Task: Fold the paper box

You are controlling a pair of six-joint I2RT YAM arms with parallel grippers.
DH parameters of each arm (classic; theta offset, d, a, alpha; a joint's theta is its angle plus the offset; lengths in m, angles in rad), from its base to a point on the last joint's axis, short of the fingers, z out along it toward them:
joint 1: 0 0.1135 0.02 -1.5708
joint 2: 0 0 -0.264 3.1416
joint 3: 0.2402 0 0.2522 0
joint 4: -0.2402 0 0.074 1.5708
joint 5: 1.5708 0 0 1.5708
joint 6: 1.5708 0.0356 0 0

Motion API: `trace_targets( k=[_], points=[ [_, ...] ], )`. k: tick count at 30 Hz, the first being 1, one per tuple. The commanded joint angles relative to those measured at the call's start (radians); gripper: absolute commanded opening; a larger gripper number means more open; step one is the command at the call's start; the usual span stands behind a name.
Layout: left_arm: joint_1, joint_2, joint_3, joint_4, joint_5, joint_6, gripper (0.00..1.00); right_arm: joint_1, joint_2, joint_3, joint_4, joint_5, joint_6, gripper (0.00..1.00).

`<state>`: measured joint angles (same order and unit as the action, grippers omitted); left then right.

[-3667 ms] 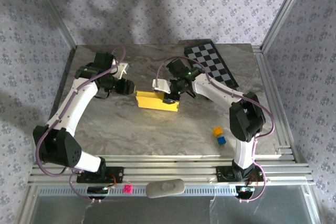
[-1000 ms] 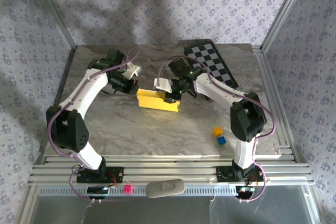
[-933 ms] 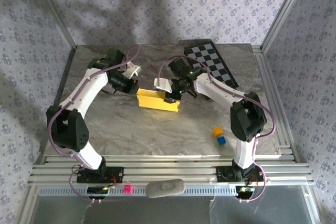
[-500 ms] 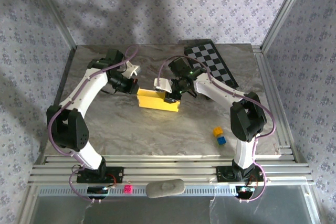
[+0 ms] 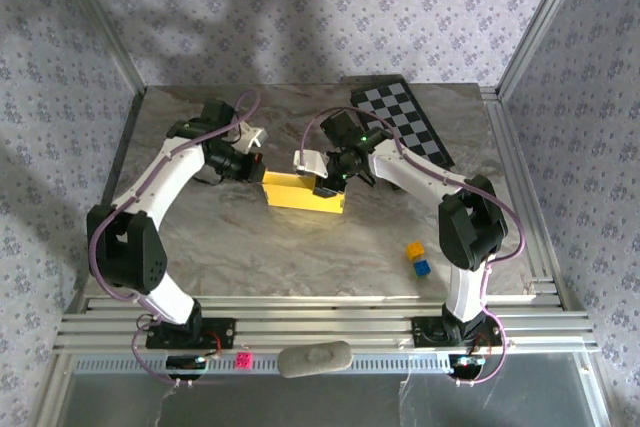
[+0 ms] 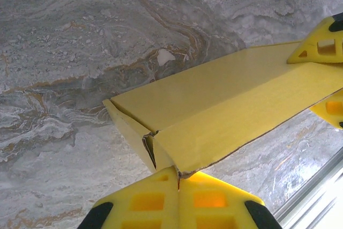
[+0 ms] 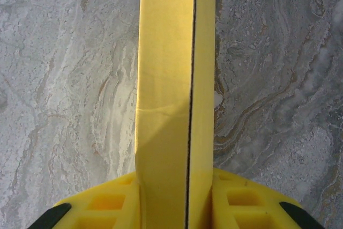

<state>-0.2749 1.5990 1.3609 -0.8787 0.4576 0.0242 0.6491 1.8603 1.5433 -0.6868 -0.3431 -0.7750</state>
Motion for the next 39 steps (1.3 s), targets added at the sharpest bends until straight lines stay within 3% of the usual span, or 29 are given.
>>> trace_targets(
  k=[1,12,19,33,39],
  points=[
    [-0.001,-0.036,-0.04,0.036,0.047,-0.035,0.0,-0.002,0.002,0.005,-0.014,0.002,0.006,0.25],
    [-0.001,-0.073,-0.135,0.132,0.043,-0.08,0.0,-0.002,0.004,0.005,-0.014,0.009,0.01,0.25],
    [0.005,-0.058,-0.097,0.093,0.041,-0.086,0.0,-0.002,0.005,0.006,-0.013,0.011,0.01,0.25],
    [0.062,-0.013,-0.018,0.024,0.166,-0.117,0.0,-0.004,0.005,0.005,-0.012,0.013,0.01,0.25],
    [0.069,-0.005,-0.022,0.009,0.156,-0.105,0.0,-0.003,0.006,0.005,-0.014,0.013,0.011,0.25]
  ],
)
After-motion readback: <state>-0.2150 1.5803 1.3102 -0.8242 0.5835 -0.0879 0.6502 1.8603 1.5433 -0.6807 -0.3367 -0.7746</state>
